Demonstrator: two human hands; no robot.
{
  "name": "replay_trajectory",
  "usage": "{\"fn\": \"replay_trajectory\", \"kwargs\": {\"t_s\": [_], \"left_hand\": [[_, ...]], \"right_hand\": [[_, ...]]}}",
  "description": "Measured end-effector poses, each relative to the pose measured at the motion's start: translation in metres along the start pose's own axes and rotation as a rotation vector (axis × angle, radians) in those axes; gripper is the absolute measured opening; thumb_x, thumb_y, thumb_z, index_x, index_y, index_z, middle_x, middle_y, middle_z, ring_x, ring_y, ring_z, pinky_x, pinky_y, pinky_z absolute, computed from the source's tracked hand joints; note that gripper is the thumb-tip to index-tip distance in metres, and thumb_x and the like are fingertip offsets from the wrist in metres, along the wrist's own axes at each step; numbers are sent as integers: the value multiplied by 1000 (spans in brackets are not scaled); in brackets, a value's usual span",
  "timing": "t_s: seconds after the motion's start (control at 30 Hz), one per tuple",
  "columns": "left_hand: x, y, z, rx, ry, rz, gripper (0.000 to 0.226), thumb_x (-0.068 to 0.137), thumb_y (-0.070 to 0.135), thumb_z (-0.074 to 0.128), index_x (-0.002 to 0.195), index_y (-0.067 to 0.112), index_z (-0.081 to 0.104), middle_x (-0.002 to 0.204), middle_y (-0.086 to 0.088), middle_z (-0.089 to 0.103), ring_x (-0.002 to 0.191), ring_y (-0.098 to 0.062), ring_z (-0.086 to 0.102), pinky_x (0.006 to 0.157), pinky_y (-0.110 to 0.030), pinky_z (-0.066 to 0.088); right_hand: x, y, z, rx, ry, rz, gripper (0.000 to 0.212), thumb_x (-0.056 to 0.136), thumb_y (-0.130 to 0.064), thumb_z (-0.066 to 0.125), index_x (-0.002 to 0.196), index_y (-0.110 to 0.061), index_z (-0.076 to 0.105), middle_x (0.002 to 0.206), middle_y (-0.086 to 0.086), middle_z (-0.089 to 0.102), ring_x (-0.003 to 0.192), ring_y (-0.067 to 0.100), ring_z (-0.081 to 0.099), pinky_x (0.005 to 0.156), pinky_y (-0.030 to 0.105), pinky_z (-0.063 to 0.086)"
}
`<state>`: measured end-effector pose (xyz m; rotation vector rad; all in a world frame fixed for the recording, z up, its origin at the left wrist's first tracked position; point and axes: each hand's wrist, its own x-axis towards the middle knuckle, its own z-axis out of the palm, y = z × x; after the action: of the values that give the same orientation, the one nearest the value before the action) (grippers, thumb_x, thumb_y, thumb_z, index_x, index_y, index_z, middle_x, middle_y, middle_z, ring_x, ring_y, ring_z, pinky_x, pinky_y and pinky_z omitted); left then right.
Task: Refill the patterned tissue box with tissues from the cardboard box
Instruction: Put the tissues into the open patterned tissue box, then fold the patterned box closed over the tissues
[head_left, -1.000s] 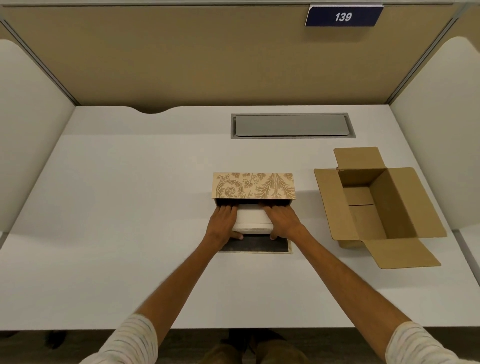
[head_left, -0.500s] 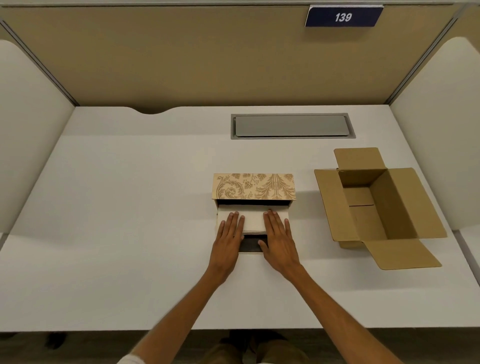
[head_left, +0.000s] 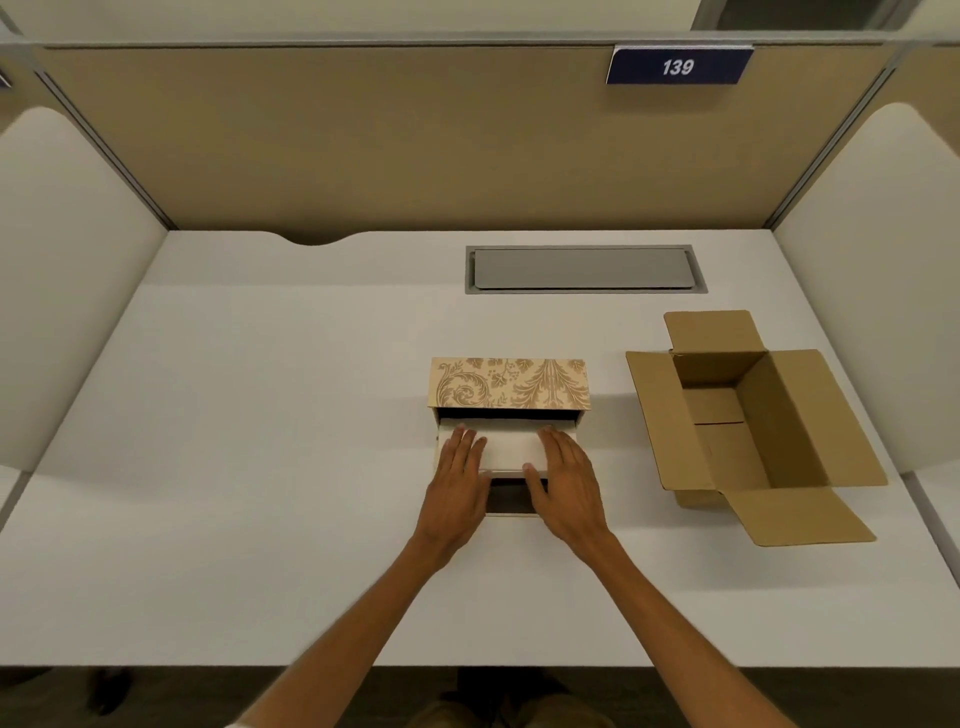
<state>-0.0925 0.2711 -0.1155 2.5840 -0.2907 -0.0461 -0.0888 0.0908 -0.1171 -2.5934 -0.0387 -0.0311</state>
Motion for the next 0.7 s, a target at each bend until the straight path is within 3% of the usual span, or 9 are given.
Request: {"fn": "replay_trajectory", "kwargs": {"t_s": [0.07,0.1,0.17,0.23,0.37,0.5,0.6,0.7], "left_hand": [[7,6,-14,-15,171,77,32,99,8,49,131,4,54,140,-17,53,134,-31,48,101,-41,54],[15,9,-22,-10,240,114,28,97,4,51,124,2,57,130,-18,58,123,-31,56,94,-42,57],[38,14,-38,23,317,146,25,95,1,53,119,1,60,121,-18,62,113,-31,61,95,-43,56],[64,18,-54,18,316,125,28,98,5,50,124,0,58,125,-19,61,118,-31,58,100,-44,53],[105,16,-70,54,32,7,53,101,28,48,146,4,36,152,-16,38,144,-31,31,119,-46,31],[128,5,-71,107,-260,-145,72,98,44,50,153,10,20,160,-11,23,150,-27,14,117,-56,26],[132,-1,-71,34,-319,-167,76,96,46,53,153,9,19,159,-12,23,149,-28,14,116,-57,29],[131,-1,-71,-3,-289,-155,74,94,44,58,150,9,26,154,-15,30,145,-30,23,115,-54,33]], "right_hand": [[8,-7,-12,52,205,-6,35,95,-25,53,127,-12,54,129,10,60,118,25,57,97,35,47],[16,-11,-19,64,272,-22,28,94,-23,53,121,-13,56,123,8,63,111,23,59,91,32,48],[37,-19,-33,77,315,-47,22,94,-22,53,114,-14,58,118,5,63,108,21,58,87,30,48],[58,-26,-44,69,297,-68,23,93,-22,55,114,-13,58,119,6,61,109,21,55,89,34,51],[93,-30,-51,5,51,-97,50,88,-32,64,131,-9,50,138,13,50,127,27,46,108,42,40],[118,-25,-53,-172,-162,-95,66,88,-48,59,142,-14,41,144,9,47,135,25,39,114,46,24],[126,-22,-54,-207,-242,-57,70,89,-53,55,146,-18,35,148,8,43,139,24,35,116,53,14],[123,-22,-51,-203,-219,-52,69,89,-54,55,145,-18,36,148,7,44,138,24,35,115,52,15]]}}
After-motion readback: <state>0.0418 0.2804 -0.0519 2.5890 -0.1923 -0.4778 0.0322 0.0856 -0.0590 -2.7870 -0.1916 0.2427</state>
